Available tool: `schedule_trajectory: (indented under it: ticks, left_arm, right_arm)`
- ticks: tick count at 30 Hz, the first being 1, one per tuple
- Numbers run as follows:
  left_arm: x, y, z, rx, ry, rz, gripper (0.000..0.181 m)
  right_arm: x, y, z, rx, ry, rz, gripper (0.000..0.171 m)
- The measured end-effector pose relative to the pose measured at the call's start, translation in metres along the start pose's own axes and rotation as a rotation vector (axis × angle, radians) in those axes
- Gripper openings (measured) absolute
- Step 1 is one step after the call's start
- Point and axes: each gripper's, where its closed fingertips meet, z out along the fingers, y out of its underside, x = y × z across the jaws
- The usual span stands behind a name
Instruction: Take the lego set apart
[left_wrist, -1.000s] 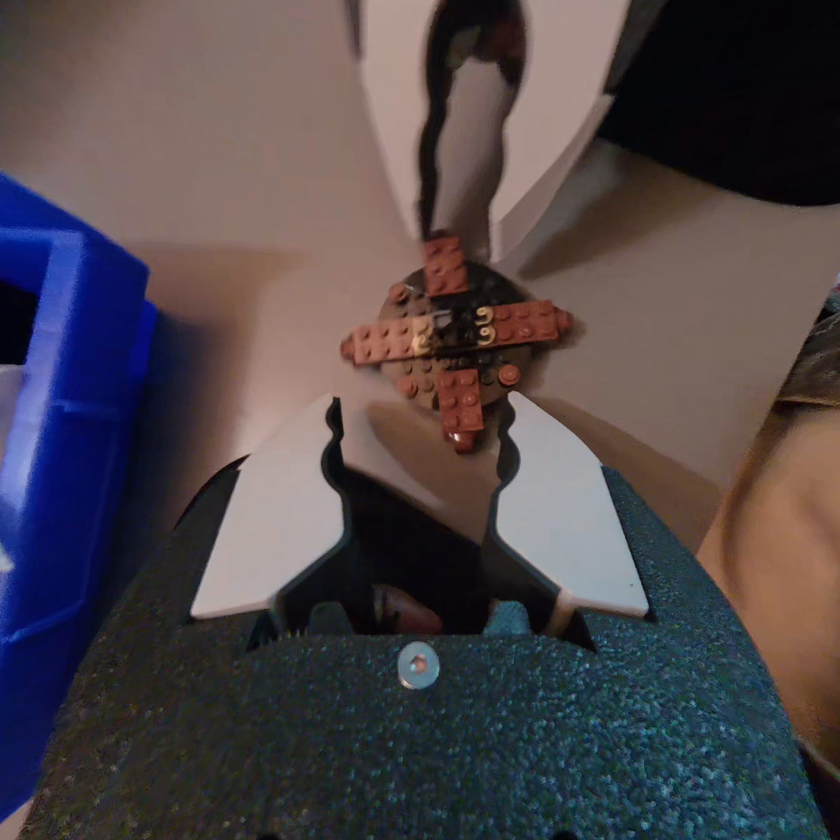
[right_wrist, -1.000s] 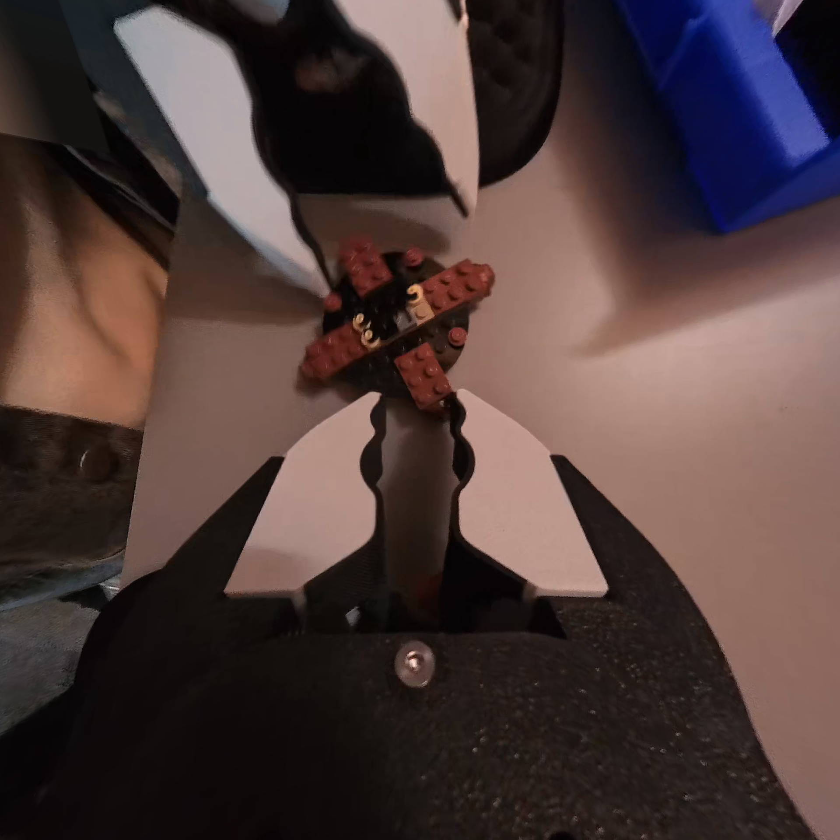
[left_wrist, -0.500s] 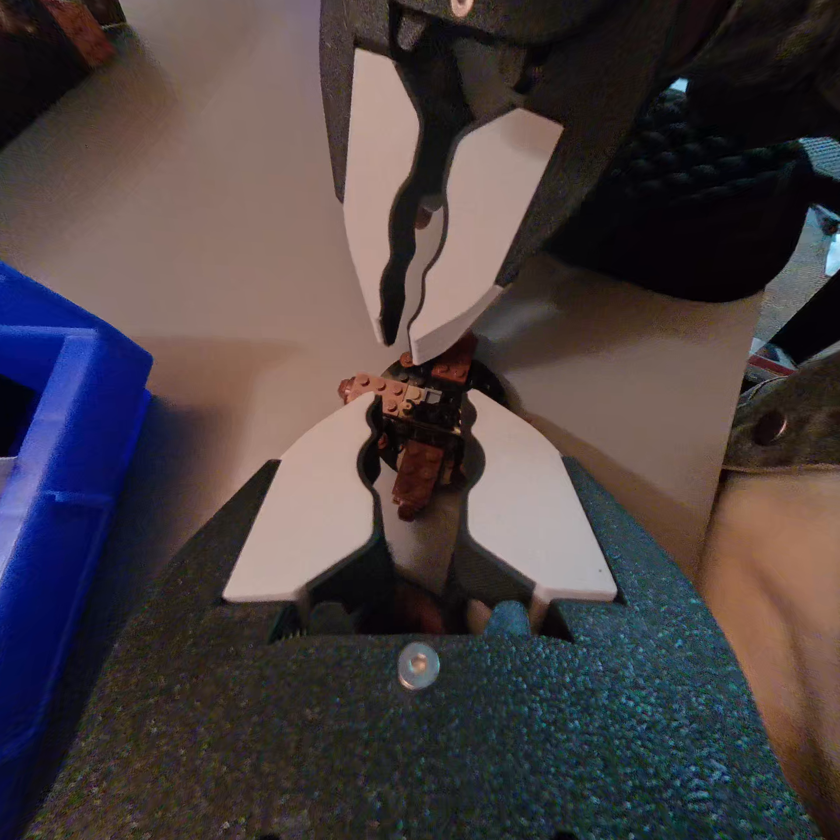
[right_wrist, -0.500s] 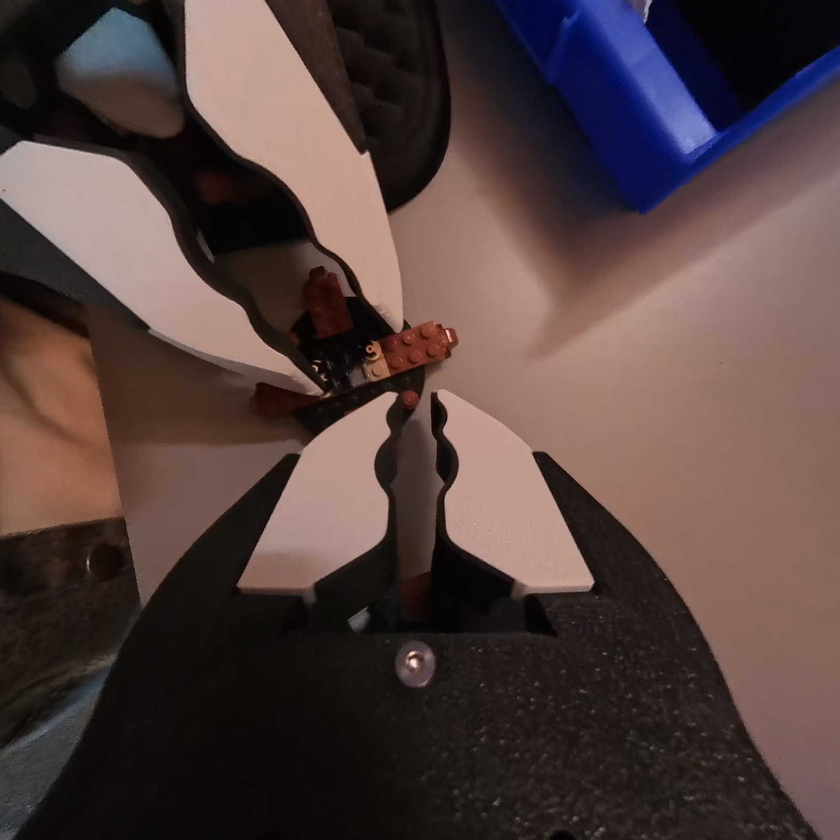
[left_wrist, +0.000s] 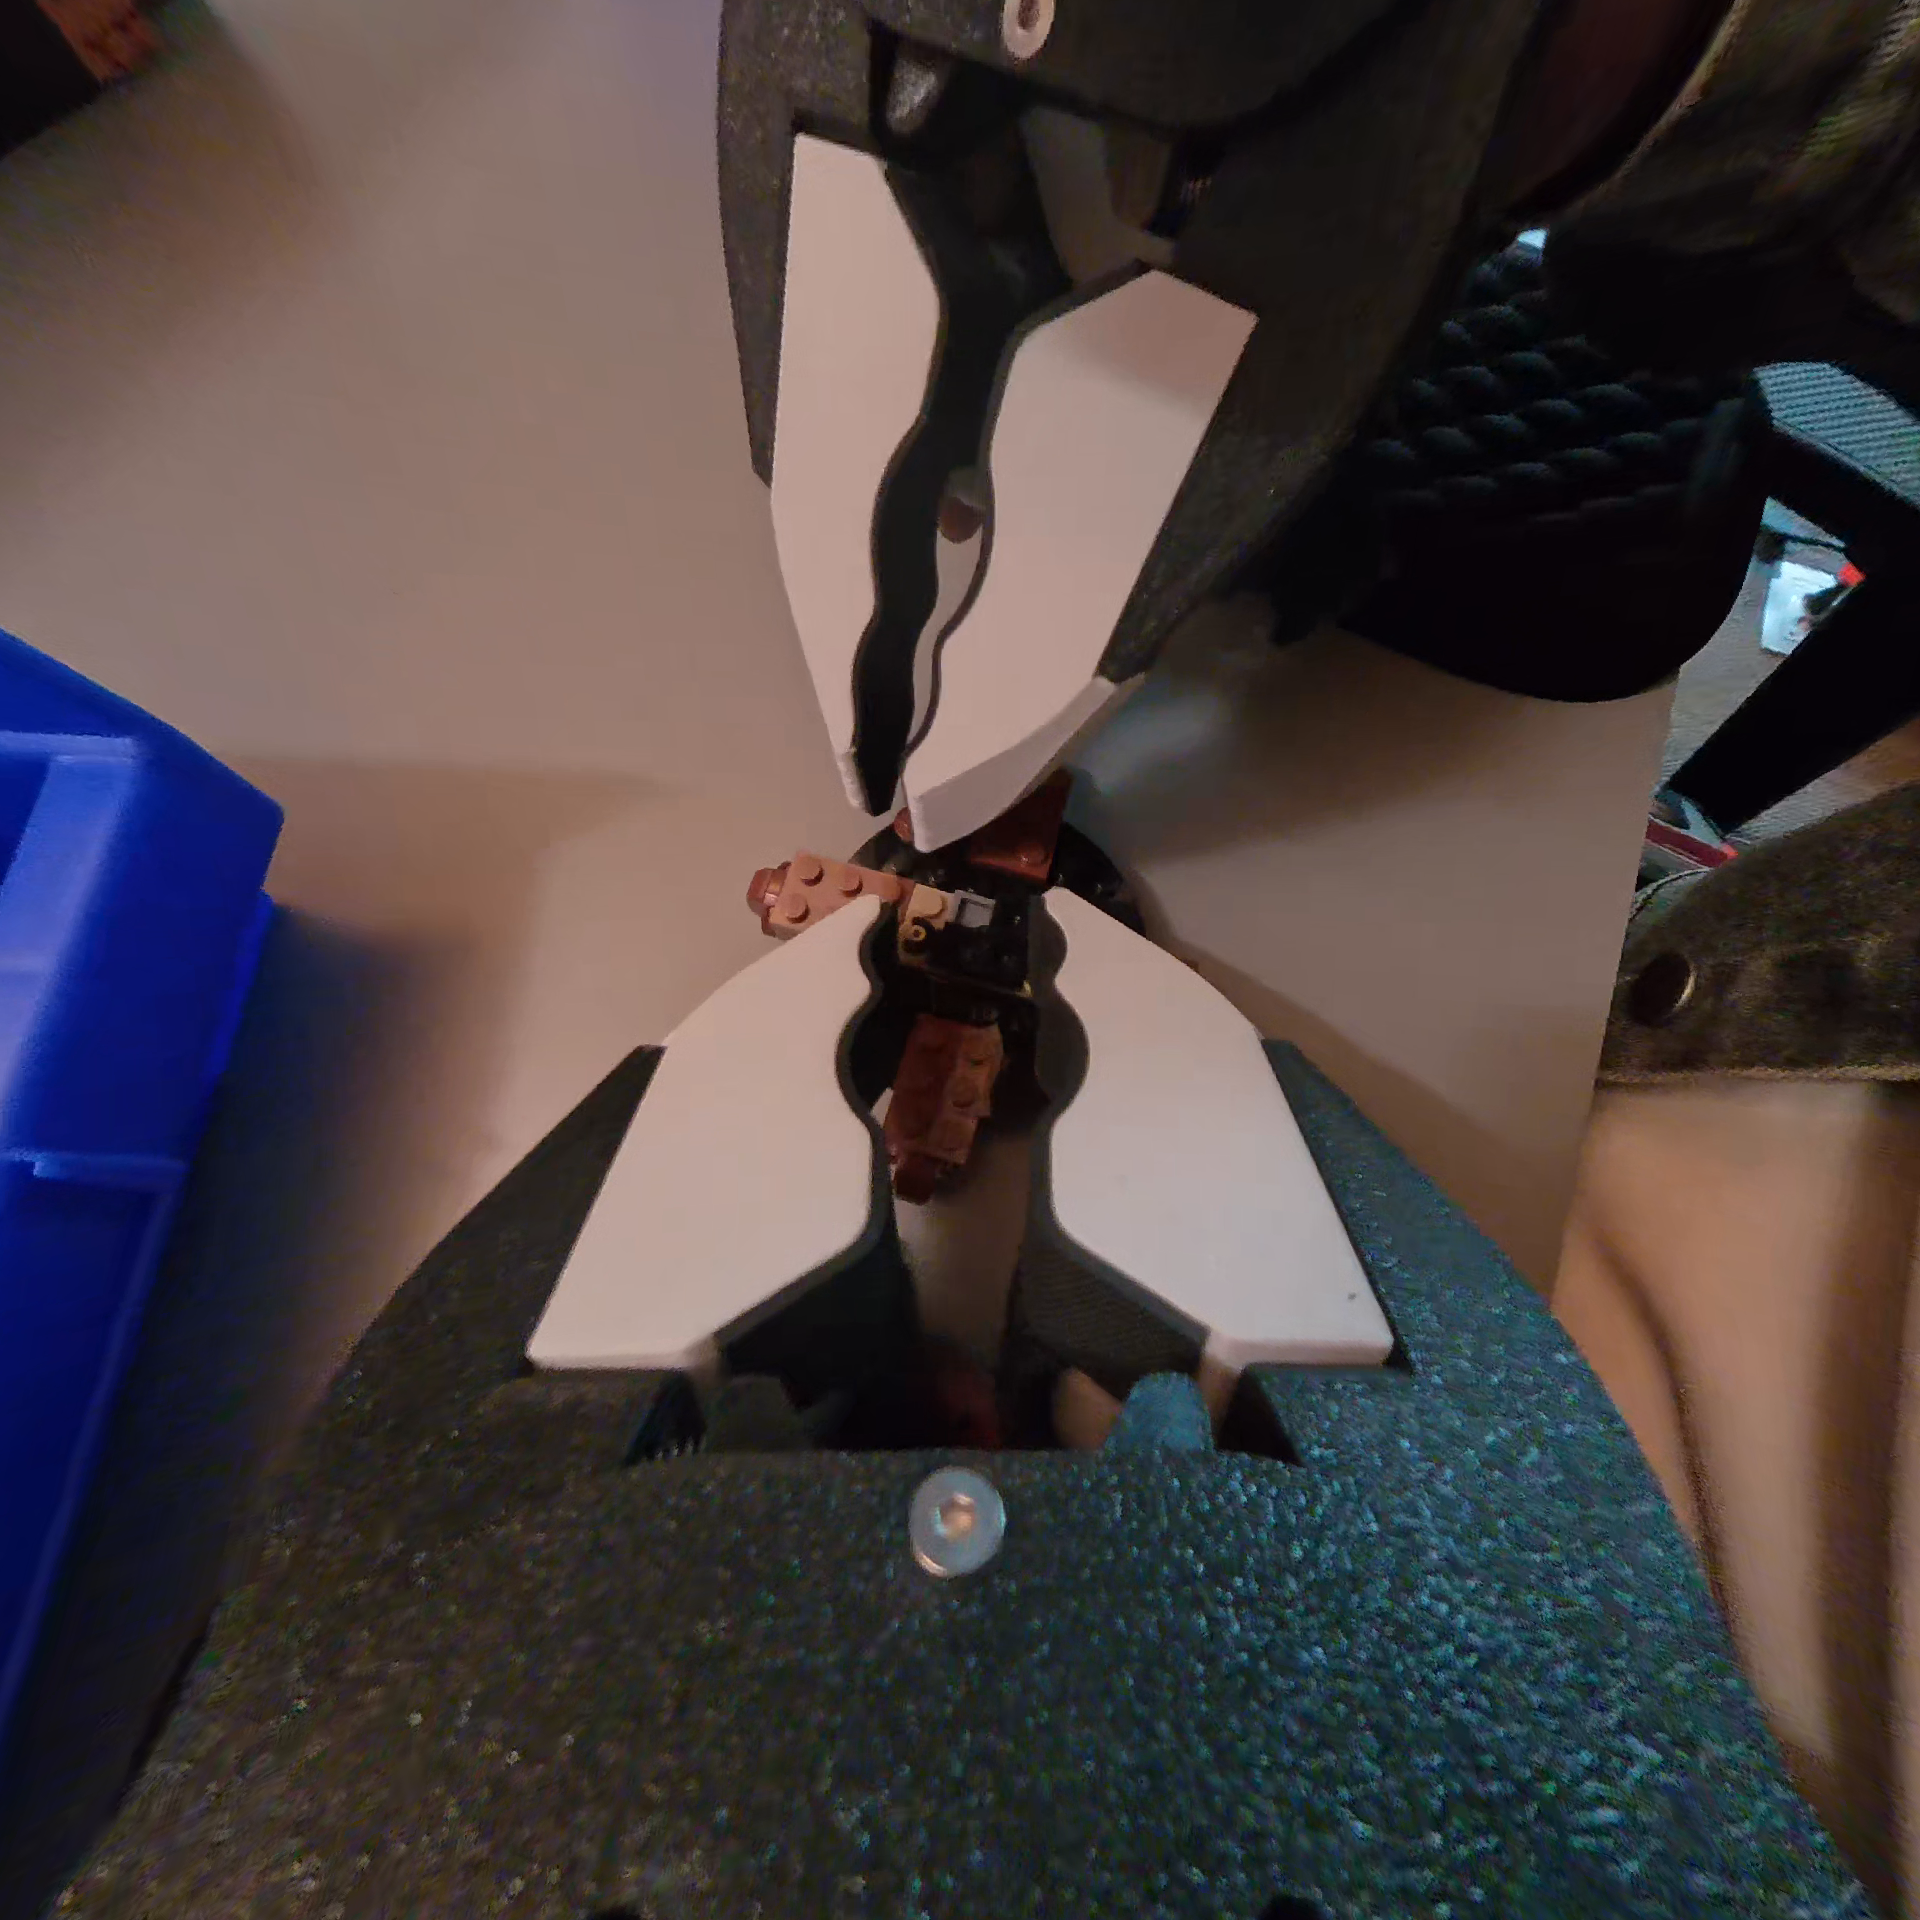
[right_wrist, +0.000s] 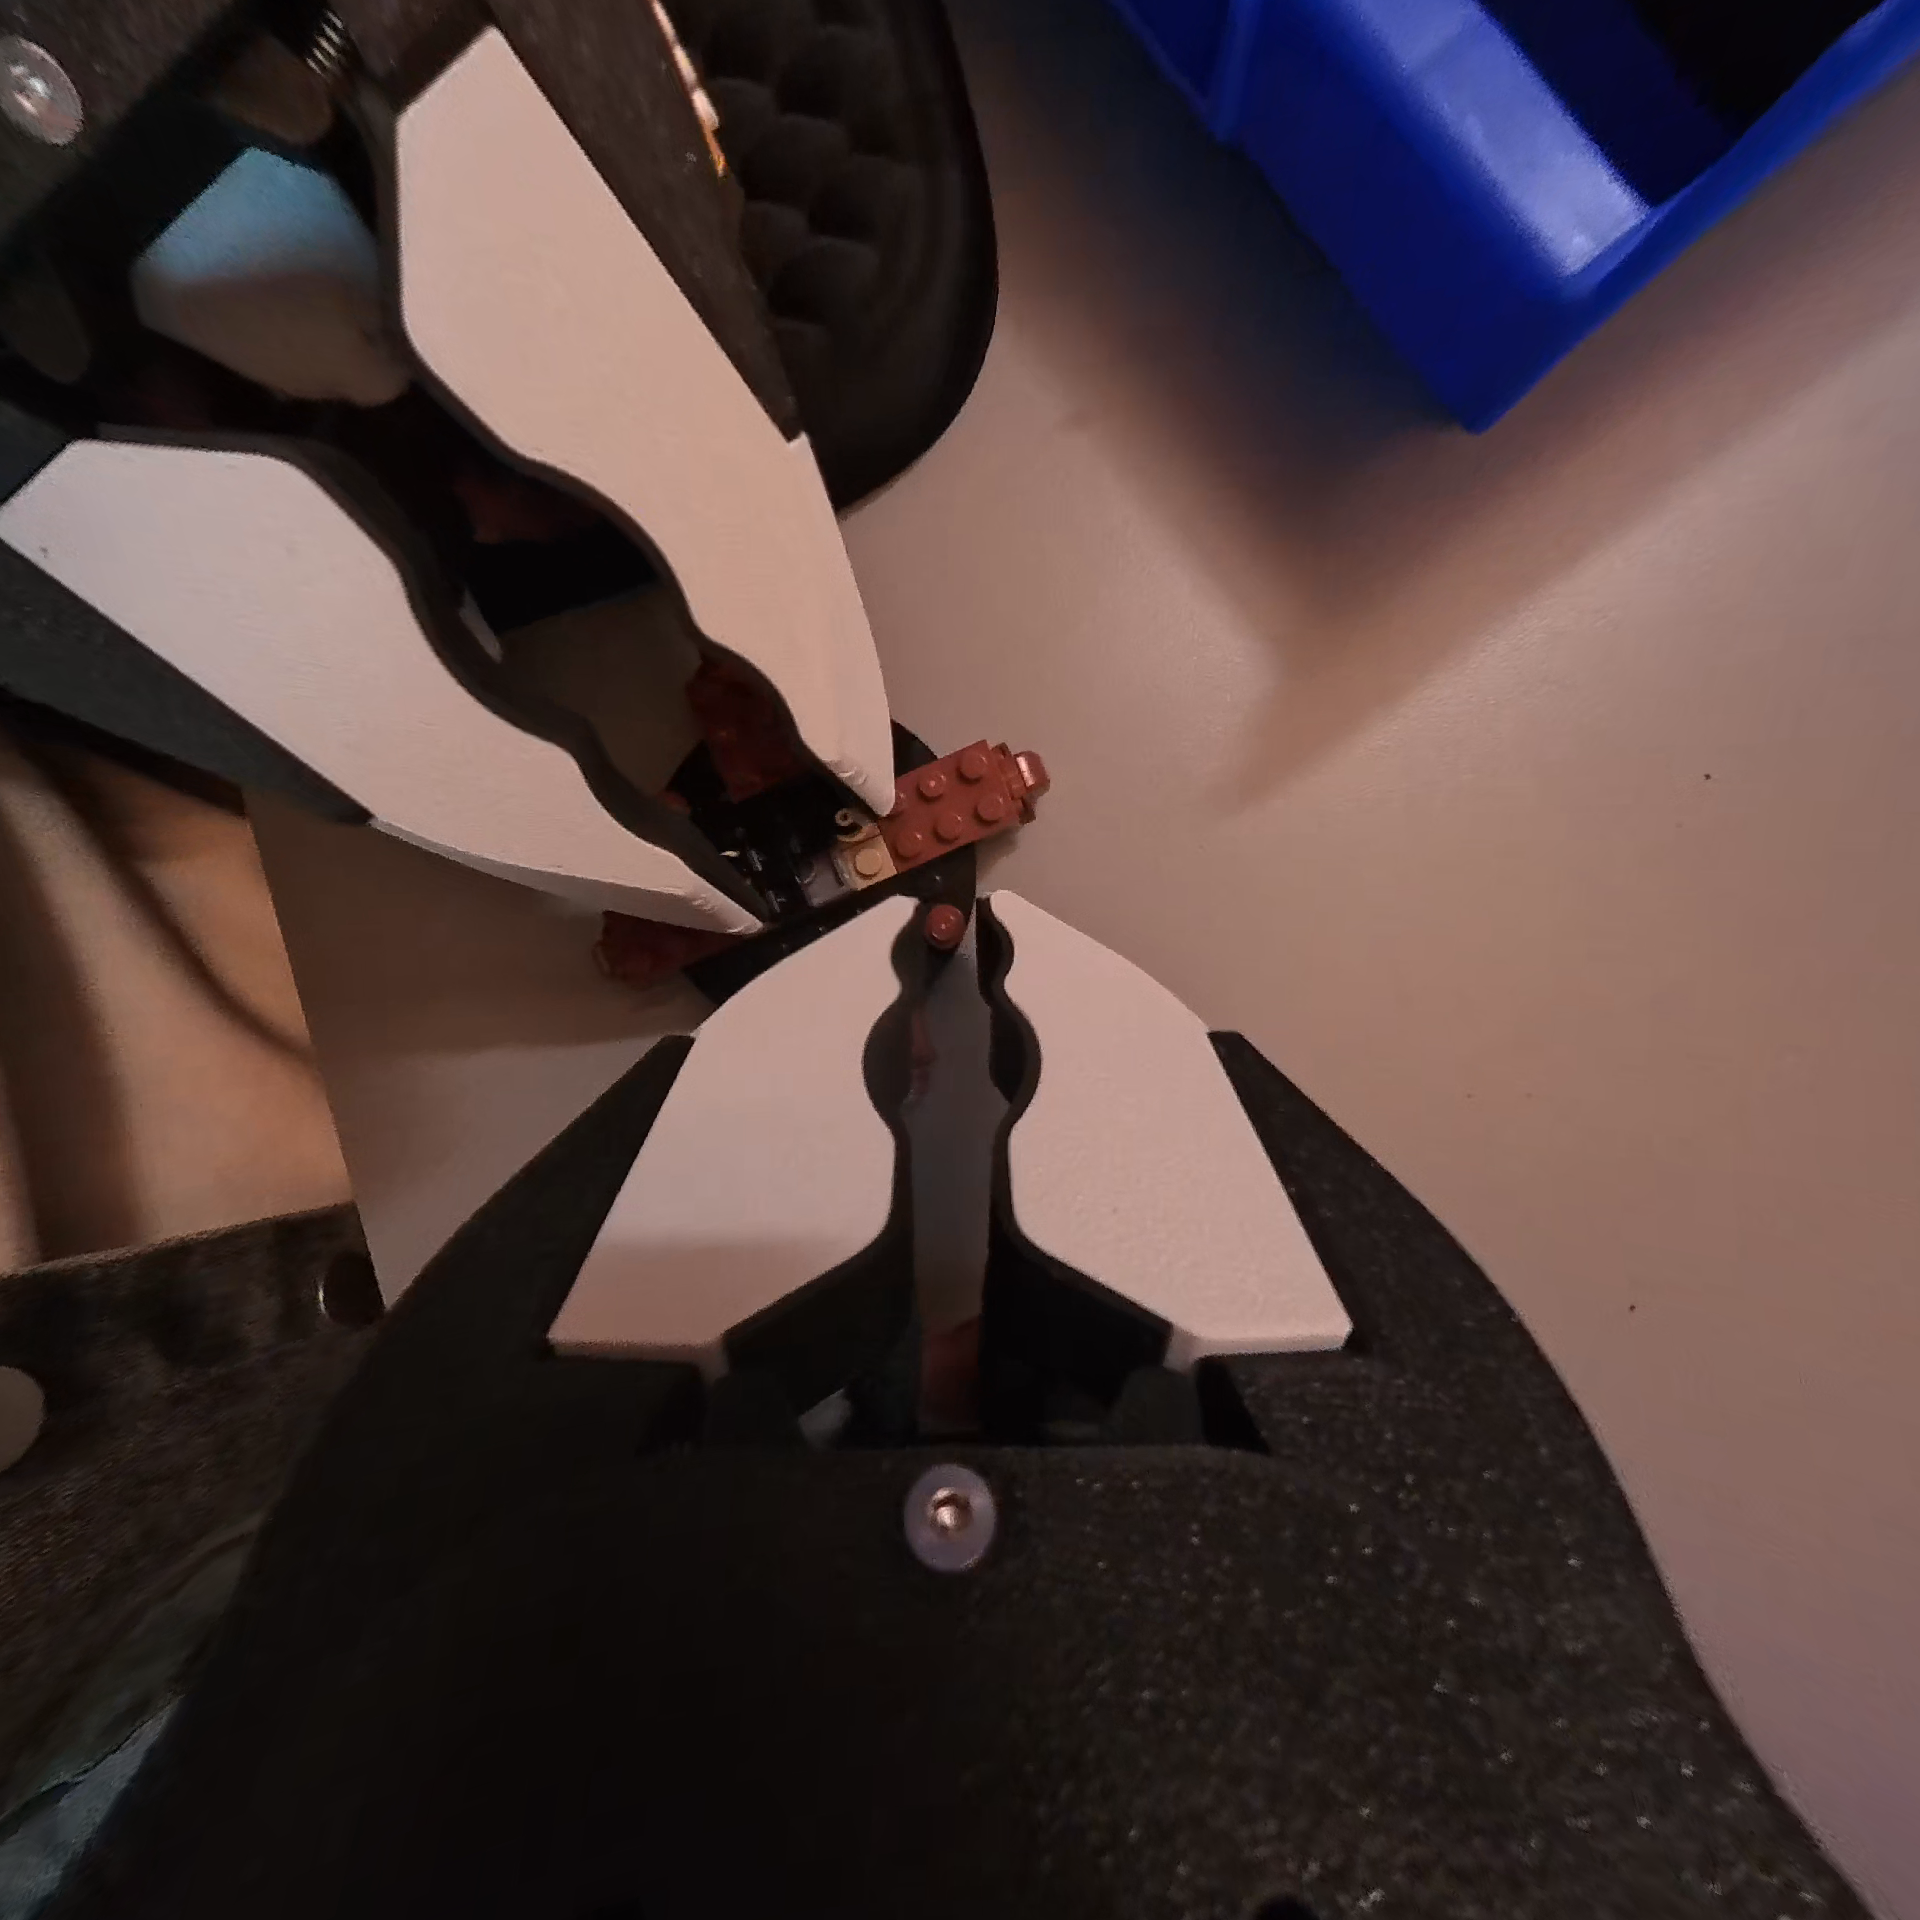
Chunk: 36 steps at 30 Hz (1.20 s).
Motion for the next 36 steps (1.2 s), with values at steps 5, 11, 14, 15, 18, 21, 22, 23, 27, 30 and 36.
schedule_trajectory:
  ticks: [5,11,14,15,18,21,22,23,27,30,36]
  left_arm:
    - [-0.001,-0.007,-0.002,0.035,-0.026,0.025,0.024]
    - [0.000,-0.004,0.002,0.003,0.005,0.023,0.022]
    - [0.002,-0.002,0.005,-0.017,0.023,0.021,0.019]
    - [0.003,-0.002,0.005,-0.019,0.030,0.014,0.019]
    - [0.003,-0.001,0.005,-0.019,0.034,0.008,0.019]
    - [0.003,-0.001,0.006,-0.019,0.032,0.009,0.018]
    - [0.004,-0.001,0.006,-0.019,0.036,0.012,0.018]
    - [0.005,-0.001,0.006,-0.020,0.046,0.017,0.017]
    - [0.006,0.000,0.007,-0.021,0.068,-0.006,0.014]
    - [0.006,-0.001,0.007,-0.020,0.074,-0.018,0.014]
    - [0.005,-0.001,0.006,-0.013,0.073,-0.022,0.013]
  right_arm:
    - [0.000,0.002,0.001,-0.002,-0.009,0.032,0.008]
    - [0.001,-0.005,-0.004,0.070,-0.037,0.125,0.006]
    - [-0.001,0.001,-0.003,0.042,-0.056,0.116,0.009]
    - [-0.003,0.000,-0.002,0.044,-0.071,0.127,0.011]
    - [0.001,0.002,0.002,0.019,-0.030,0.151,0.012]
    - [-0.001,0.002,0.003,0.017,-0.018,0.164,0.007]
    - [-0.001,0.002,0.003,0.018,0.003,0.157,0.007]
    - [-0.001,0.002,0.003,0.020,0.027,0.138,0.006]
    - [0.000,0.001,0.003,0.068,0.182,-0.038,0.006]
    - [-0.002,-0.003,0.001,0.126,0.281,-0.204,0.006]
    - [-0.003,-0.020,-0.021,0.327,0.281,-0.152,0.006]
